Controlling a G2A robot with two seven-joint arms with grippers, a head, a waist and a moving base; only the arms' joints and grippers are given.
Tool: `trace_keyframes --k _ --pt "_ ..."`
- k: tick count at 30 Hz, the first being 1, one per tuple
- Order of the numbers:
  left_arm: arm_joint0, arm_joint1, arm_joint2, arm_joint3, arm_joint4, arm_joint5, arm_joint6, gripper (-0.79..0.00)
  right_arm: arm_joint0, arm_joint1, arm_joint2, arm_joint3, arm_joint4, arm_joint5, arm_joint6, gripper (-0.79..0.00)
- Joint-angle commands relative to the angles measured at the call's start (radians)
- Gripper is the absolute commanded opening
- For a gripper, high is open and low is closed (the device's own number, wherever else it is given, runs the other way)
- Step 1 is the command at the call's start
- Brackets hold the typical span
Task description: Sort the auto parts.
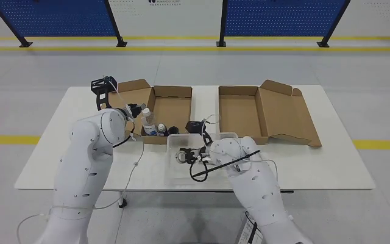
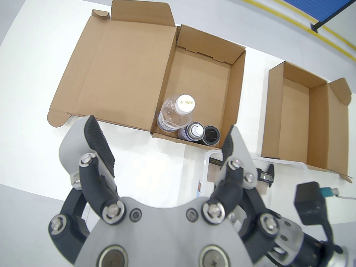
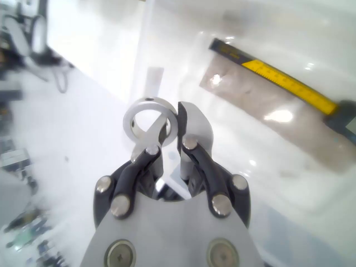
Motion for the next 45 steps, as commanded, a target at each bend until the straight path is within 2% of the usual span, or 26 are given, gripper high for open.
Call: trace_keyframes --k 1,7,13,24,34,42,45 --pt "0.000 0.000 0.000 0.000 0.000 0.000 0.000 0.000 -0.035 0.010 0.068 -0.019 0.114 -0.040 0.000 -0.785" --pt "0.000 0.000 0.000 0.000 0.000 0.000 0.000 0.000 -0.101 0.027 0.183 -0.020 0.412 -0.156 -0.005 -0.785" --pt "0.000 0.000 0.000 0.000 0.000 0.000 0.000 0.000 -0.122 0.043 0.227 -0.005 0.602 -0.234 0.019 -0.785" --pt "0.000 0.000 0.000 0.000 0.000 0.000 0.000 0.000 -0.110 0.065 0.218 0.046 0.814 -0.324 0.057 -0.785" --pt "0.000 0.000 0.000 0.000 0.000 0.000 0.000 0.000 -0.100 0.090 0.197 0.015 0.757 -0.344 -0.007 -0.785" --pt "0.000 0.000 0.000 0.000 0.000 0.000 0.000 0.000 -0.095 0.120 0.217 -0.102 0.533 -0.258 -0.106 -0.785" --pt "0.000 0.000 0.000 0.000 0.000 0.000 0.000 0.000 -0.096 0.137 0.241 -0.187 0.347 -0.179 -0.146 -0.785"
